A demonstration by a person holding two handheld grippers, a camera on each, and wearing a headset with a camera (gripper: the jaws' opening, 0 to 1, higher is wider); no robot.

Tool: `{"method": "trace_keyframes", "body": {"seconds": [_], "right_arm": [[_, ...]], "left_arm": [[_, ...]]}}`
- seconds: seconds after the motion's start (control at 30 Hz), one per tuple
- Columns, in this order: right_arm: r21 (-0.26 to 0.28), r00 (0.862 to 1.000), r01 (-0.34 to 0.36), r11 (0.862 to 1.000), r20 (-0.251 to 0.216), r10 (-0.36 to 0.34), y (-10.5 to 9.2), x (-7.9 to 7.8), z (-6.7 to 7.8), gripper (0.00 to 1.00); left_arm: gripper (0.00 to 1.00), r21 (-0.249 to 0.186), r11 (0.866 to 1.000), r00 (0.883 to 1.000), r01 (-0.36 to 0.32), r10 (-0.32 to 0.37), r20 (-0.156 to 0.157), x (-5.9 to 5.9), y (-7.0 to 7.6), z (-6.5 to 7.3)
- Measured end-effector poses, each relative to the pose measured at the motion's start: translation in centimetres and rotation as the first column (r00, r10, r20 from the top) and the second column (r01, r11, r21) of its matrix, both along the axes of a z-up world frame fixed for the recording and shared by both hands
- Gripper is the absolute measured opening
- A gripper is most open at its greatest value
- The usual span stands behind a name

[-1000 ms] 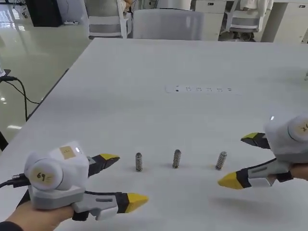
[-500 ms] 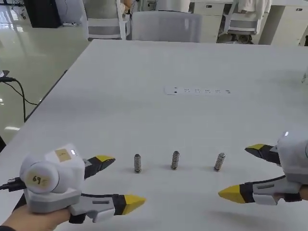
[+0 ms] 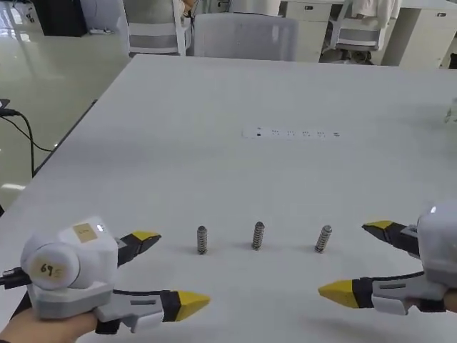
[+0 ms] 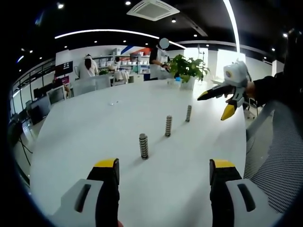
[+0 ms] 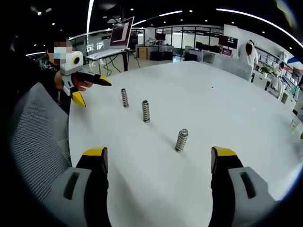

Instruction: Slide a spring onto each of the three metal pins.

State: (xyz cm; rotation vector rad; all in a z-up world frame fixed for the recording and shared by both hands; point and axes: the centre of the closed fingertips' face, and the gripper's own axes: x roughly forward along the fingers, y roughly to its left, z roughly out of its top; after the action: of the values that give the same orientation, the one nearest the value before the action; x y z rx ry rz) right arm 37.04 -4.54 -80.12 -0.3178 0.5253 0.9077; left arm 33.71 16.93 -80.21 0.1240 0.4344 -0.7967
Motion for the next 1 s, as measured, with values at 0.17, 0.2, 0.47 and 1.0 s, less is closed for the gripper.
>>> {"method": "trace_keyframes", "body": {"seconds": [0.17,0.2,0.47,1.0], "right_arm": [[0.041,1.000,-0.005,0.999,0.014,0.005,-0.28,-0.21,0.23,0.93],[0.050,1.000,-0.015,0.999,0.028,0.013,-0.16,-0.24,0.33,0.94],[0.066,0.999,-0.023,0.998,0.031,0.021,-0.07,-0.53,-0.43,0.96],[0.099,1.000,-0.006,0.995,0.030,0.003,0.14,-0.53,-0.27,0.98]], "left_arm": [[0.79,-0.007,1.000,1.000,-0.007,0.007,-0.003,0.05,-0.03,-0.15],[0.79,-0.007,1.000,1.000,-0.008,0.008,-0.004,0.05,-0.05,-0.20],[0.79,-0.011,1.000,1.000,-0.012,0.012,-0.007,0.04,-0.09,-0.24],[0.80,-0.015,1.000,1.000,-0.021,0.021,-0.007,0.06,-0.01,-0.26]]}}
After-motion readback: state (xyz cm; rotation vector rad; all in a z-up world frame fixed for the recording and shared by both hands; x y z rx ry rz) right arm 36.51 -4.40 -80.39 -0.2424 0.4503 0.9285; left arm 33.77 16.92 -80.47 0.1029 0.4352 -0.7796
